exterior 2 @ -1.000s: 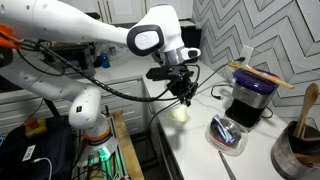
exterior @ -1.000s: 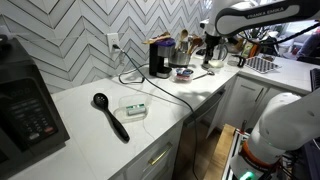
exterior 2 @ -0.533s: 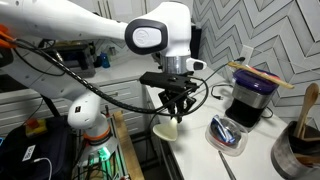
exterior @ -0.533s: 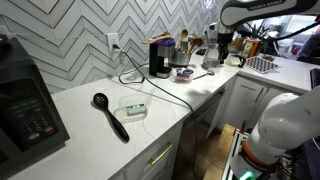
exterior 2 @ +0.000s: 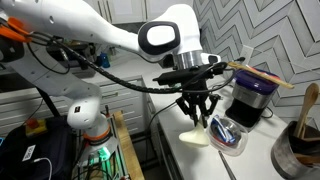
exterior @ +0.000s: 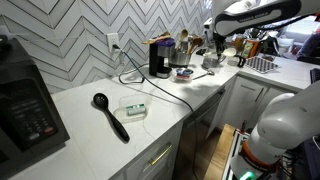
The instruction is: Move the spoon from the container to the utensil holder
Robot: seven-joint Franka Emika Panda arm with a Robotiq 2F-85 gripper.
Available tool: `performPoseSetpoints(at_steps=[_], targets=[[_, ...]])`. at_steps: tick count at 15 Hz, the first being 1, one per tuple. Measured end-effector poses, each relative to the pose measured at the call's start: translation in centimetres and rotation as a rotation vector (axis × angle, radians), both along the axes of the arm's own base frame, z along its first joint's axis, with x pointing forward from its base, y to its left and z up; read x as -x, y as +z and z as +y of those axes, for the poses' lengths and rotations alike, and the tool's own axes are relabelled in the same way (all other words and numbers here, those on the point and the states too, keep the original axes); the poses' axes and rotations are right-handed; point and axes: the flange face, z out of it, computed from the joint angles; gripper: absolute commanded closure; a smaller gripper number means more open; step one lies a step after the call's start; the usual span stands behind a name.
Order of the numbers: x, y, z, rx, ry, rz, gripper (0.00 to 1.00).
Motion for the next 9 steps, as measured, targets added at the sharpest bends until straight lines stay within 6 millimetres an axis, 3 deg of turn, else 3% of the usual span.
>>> performPoseSetpoints(at_steps=[6,7,9], targets=[[-4.4,-0.4,-3.6,0.216,0.188,0.148,0.94],[-4.9,-0.4,-4.4,0.251,0.219,0.174,0.75],[-5.9,-0.3,-5.8,0.313,0.267,0.208,0.75]])
